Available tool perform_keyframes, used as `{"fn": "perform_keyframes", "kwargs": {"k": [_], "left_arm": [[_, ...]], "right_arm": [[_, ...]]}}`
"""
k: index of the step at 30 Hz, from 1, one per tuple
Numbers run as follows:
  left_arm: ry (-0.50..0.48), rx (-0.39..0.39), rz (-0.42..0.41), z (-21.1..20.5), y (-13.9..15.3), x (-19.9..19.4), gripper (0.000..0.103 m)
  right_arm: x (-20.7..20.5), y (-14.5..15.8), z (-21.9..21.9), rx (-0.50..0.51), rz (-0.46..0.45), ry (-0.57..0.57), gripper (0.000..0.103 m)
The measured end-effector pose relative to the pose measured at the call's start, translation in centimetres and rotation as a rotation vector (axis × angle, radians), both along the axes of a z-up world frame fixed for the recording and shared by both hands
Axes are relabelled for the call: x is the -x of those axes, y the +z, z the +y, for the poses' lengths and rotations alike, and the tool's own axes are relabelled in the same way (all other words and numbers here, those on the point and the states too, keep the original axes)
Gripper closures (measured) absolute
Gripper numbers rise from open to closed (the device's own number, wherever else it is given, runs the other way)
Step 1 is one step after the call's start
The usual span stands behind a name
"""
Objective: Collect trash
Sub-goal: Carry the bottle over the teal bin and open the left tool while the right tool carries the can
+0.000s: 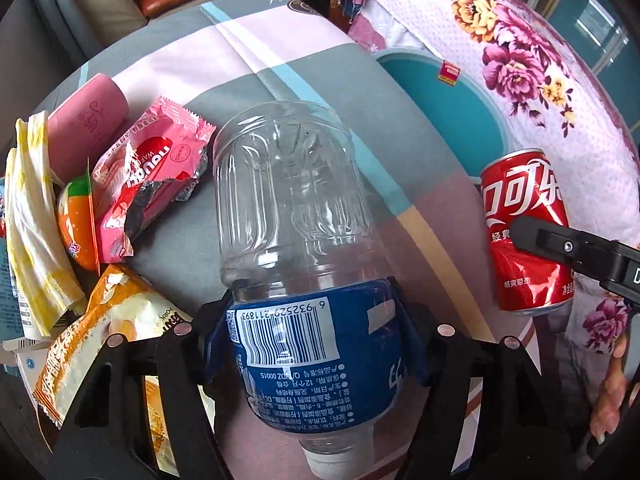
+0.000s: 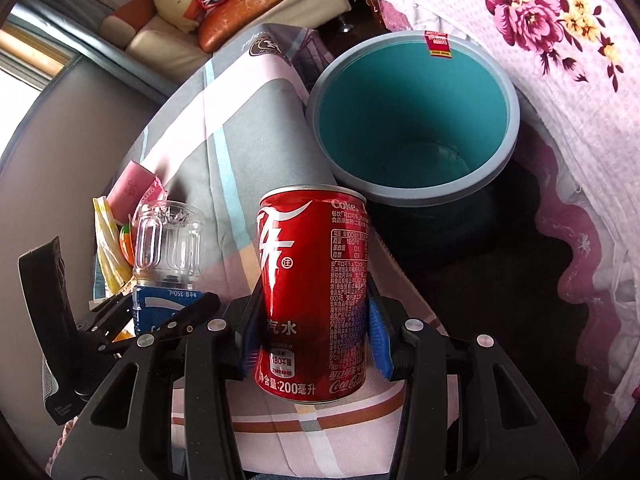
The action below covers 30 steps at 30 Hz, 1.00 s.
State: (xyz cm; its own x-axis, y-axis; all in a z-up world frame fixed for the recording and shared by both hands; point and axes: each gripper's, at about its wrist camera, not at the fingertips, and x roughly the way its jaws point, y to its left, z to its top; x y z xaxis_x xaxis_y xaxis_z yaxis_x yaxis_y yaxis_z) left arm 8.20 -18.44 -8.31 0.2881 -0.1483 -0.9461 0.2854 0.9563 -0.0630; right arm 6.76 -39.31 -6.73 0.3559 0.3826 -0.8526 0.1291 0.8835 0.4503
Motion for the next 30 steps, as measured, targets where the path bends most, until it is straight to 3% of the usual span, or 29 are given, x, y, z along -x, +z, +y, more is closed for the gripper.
{"fn": "perform_keyframes", "kwargs": {"k": [8, 14, 21, 30], "left_arm": [[-0.009, -0.001, -0.042, -0.7, 2.7, -2.3, 0.034], [-0.084, -0.011, -0.090, -4.0, 4.8, -5.5, 0.034], [-0.171, 0.018, -0.075, -10.3, 4.4, -9.7, 0.034], [-0.217, 0.038, -0.040, -14.7, 2.1, -12.4, 0.034]], "right_arm": [[-1.4, 0.5, -1.7, -0.008, -0.028, -0.028, 0.061], [-2.7, 2.4, -6.1, -0.004, -0.090, -0.140, 0.061], [-4.1, 3.2, -10.2, 0.015, -0.118, -0.228, 0.061], [-6.0, 1.0, -12.4, 0.057, -0.058, -0.274, 0.061]]}}
